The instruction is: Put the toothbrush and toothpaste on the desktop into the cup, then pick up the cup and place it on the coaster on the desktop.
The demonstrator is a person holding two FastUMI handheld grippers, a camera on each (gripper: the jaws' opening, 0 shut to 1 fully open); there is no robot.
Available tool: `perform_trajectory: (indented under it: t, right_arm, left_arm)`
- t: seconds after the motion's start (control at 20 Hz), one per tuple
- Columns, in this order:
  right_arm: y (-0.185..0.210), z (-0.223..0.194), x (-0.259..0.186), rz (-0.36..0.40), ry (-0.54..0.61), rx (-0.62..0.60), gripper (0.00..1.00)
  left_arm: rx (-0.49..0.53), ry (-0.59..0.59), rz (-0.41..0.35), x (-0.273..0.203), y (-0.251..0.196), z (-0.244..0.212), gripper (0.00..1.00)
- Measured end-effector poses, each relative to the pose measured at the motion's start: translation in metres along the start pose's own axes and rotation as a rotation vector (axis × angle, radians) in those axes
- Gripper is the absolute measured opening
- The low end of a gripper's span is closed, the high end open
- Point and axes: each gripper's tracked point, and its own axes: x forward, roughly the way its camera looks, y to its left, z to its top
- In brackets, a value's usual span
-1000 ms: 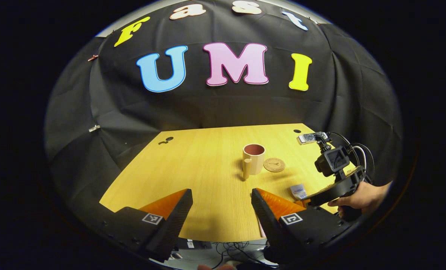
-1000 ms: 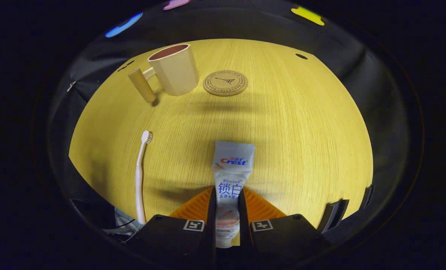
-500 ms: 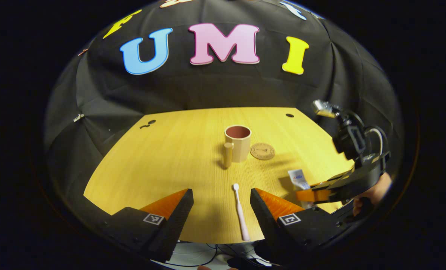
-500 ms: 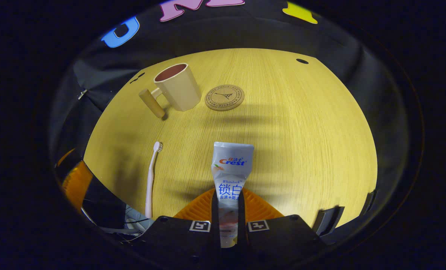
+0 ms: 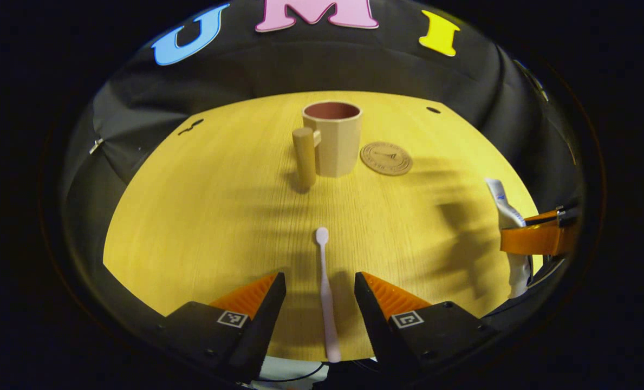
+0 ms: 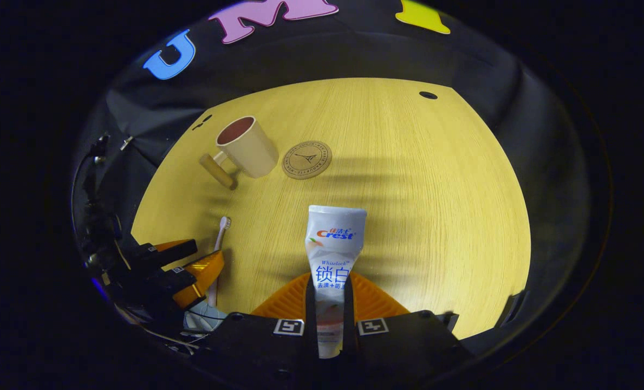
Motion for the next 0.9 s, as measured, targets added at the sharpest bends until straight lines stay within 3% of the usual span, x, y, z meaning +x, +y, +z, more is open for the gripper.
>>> perform_trajectory:
  t: [0.3,0.45,0.5,0.55,0.8,0.85,0.9]
  right_arm:
    - [0.0,0.011,0.014,0.034,0.02,-0.007,0.21]
    - [0.002,0.018,0.019,0.052,0.015,0.003,0.21]
    - [0.003,0.021,0.02,0.06,0.013,0.01,0.21]
    - [0.003,0.025,0.021,0.066,0.008,0.018,0.21]
    - [0.003,0.036,0.018,0.086,-0.023,0.039,0.21]
    - [0.003,0.037,0.017,0.09,-0.028,0.037,0.21]
    - [0.004,0.038,0.017,0.094,-0.035,0.035,0.21]
  left_arm:
    - [-0.025,0.081,-0.003,0.014,-0.003,-0.003,0.75]
    - [-0.084,0.128,0.008,0.012,-0.002,-0.004,0.7]
    - [-0.071,0.156,0.004,0.014,-0.004,-0.006,0.73]
    - [-0.048,0.161,-0.006,0.013,-0.006,-0.005,0.7]
    - [0.027,0.043,-0.044,0.015,-0.023,-0.001,0.3]
    - [0.014,0.037,-0.033,0.015,-0.022,0.0,0.13]
    - [0.011,0.037,-0.025,0.015,-0.021,0.001,0.11]
